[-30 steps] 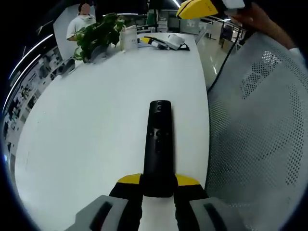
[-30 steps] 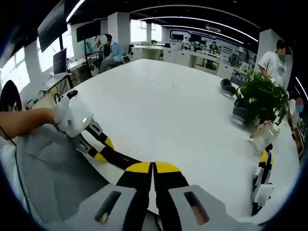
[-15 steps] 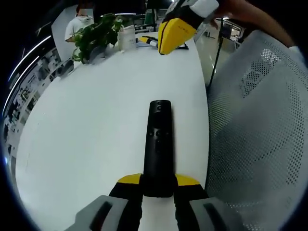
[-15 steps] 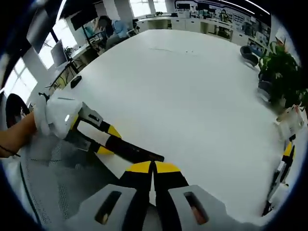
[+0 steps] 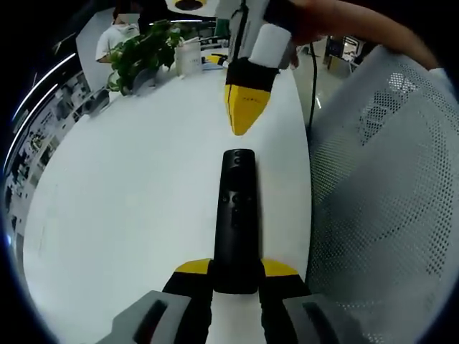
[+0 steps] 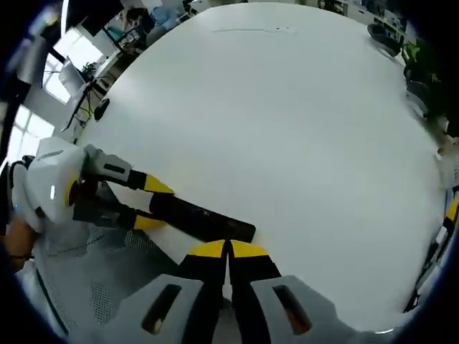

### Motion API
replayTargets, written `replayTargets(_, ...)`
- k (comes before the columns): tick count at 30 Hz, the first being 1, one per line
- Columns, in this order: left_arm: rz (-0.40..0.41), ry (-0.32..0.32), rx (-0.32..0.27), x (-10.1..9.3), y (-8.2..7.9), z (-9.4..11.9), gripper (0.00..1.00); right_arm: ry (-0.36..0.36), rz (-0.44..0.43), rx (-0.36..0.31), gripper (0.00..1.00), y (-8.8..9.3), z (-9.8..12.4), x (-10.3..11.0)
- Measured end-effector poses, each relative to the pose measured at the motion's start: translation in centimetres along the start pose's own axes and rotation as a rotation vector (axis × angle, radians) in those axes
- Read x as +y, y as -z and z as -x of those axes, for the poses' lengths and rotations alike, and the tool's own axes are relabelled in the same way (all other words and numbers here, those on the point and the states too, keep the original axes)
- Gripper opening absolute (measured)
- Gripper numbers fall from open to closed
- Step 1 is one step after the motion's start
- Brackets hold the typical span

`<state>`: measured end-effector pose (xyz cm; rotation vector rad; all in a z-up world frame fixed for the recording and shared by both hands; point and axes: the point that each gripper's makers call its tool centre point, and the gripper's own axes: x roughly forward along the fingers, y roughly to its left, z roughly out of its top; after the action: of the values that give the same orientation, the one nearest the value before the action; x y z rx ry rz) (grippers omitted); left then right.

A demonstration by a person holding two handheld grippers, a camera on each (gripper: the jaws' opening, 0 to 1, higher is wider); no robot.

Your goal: Press the specified remote control buttons in sequence, fully releasing each button before pressing the next.

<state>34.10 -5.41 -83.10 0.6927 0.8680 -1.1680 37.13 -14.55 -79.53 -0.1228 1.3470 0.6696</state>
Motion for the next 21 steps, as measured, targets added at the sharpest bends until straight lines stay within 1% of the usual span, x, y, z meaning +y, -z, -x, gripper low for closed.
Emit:
replayTargets(2, 0.001, -0.001, -0.001, 0.0, 0.0, 0.0, 0.24, 0.026, 0.01, -0.015, 0.0, -0.3, -0.3, -0.4)
replayTargets(3, 0.001, -0.002, -0.002, 0.0, 0.0, 0.0, 0.24, 0.025, -0.01, -0.006, 0.0, -0.2, -0.4, -0.5)
replayTargets(4, 0.0, -0.003, -0.003, 0.0, 0.0, 0.0, 0.24, 0.024, -0.016, -0.007, 0.0, -0.2, -0.5, -0.5)
replayTargets(6, 0.0, -0.003, -0.003, 0.0, 0.0, 0.0, 0.24, 0.007, -0.06, -0.012, 0.0, -0.2, -0.8, -0.6)
replayTargets(7, 0.001, -0.002, -0.003, 0.0, 0.0, 0.0, 0.24, -0.013, -0.101, 0.014, 0.0, 0.1, -1.0, -0.4)
replayTargets(8, 0.002, -0.001, -0.003, 0.0, 0.0, 0.0, 0.24, -0.014, -0.124, 0.038, 0.0, 0.5, -1.2, -0.5)
replayTargets(9, 0.003, -0.001, -0.003, 0.0, 0.0, 0.0, 0.24, -0.002, -0.134, 0.046, 0.0, 0.8, -1.5, -0.8)
replayTargets(11, 0.005, -0.001, -0.006, 0.0, 0.0, 0.0, 0.24, 0.011, -0.128, 0.044, 0.0, 1.2, -1.7, -1.2)
replayTargets(12, 0.006, -0.002, -0.007, 0.0, 0.0, 0.0, 0.24, 0.018, -0.131, 0.054, 0.0, 1.3, -1.6, -1.4)
replayTargets(14, 0.006, -0.001, -0.009, 0.0, 0.0, 0.0, 0.24, 0.039, -0.13, 0.038, 0.0, 1.0, -1.4, -1.8)
replayTargets(18, 0.0, 0.001, -0.023, 0.0, 0.0, 0.0, 0.24, 0.032, -0.171, 0.055, 0.0, 1.3, -1.7, -2.1)
replayTargets(21, -0.002, 0.002, -0.032, 0.0, 0.0, 0.1, 0.24, 0.042, -0.165, 0.05, 0.0, 1.3, -1.6, -2.0)
